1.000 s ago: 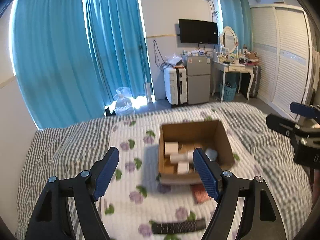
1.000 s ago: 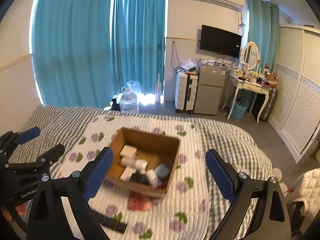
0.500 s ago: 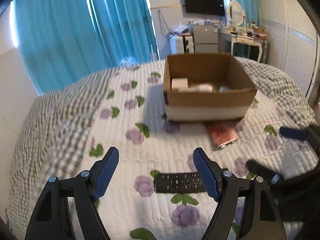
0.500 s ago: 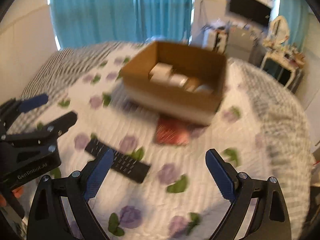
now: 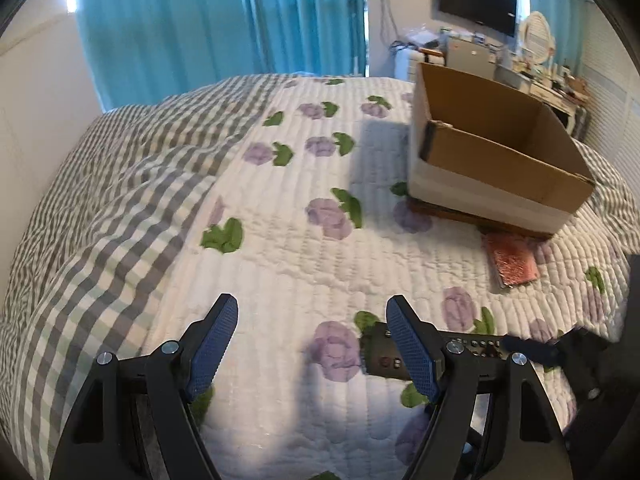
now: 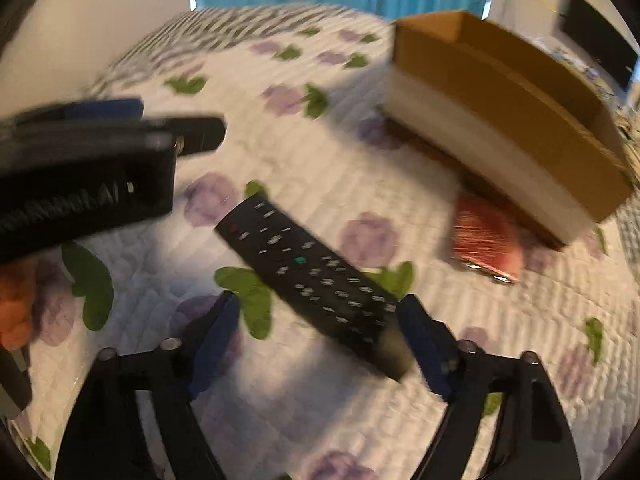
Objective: Organize rigid objects
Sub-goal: 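Grasp the black TV remote on the bedspread with the right tool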
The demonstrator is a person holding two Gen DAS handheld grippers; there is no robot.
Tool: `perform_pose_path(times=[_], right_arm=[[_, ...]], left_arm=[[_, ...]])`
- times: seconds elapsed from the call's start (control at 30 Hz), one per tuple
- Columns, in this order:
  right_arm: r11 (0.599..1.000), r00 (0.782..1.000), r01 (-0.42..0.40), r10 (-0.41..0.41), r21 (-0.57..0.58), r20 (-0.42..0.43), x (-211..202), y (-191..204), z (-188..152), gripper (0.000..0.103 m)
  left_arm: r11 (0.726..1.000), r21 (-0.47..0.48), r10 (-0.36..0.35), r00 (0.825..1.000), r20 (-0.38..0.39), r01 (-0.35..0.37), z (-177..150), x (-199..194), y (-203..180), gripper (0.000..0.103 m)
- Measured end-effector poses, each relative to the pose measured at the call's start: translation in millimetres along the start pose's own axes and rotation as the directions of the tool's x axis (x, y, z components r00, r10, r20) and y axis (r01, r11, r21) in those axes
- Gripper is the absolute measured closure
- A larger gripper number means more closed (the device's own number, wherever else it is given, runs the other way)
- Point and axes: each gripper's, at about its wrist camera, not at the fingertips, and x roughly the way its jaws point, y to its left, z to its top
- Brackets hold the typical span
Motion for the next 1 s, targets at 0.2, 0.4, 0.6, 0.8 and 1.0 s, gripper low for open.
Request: perform_pose_path(times=[0.2,0.4,0.6,0.8,1.0], right_arm=[[1.000,1.000,0.026,-0.025,-0.015,0.019,19.3,-0.7,9.1,0.044],[0.999,0.999,0.028,-0.029,0.018,0.045,20.0,-16.4,8.5,0.071],[0.993,0.992,0.038,-0.051,0.108,0.114,-16.6,-37.1,-1.9,0.084],[0.967,0.983,0.077,-0.114,0.241,0.142,-58.5,-71.3,-20.4,0.084],[0.893,0.982,0.147,-0.183,0.425,0.046,-78.0,-125.6,-43.4,0.084]], left_arm=[[0.998,-0.060,-0.010,1.000,-0.026,0.009,-0.5,3.0,13.0,0.024],[0.999,-0.047,0.002,1.000,-0.031,-0.003,-1.0,0.9,10.3,0.024],[1.000,-0.006,-0.005,0.999,-0.039,0.005,0.2,-4.6,-1.5,0.024],[0.997,0.042,-0.055,0.997,-0.057,0.057,3.9,-15.4,-35.0,0.024],[0.988,0.071,-0.131,0.986,-0.105,0.139,8.1,-6.6,-83.3,0.024]])
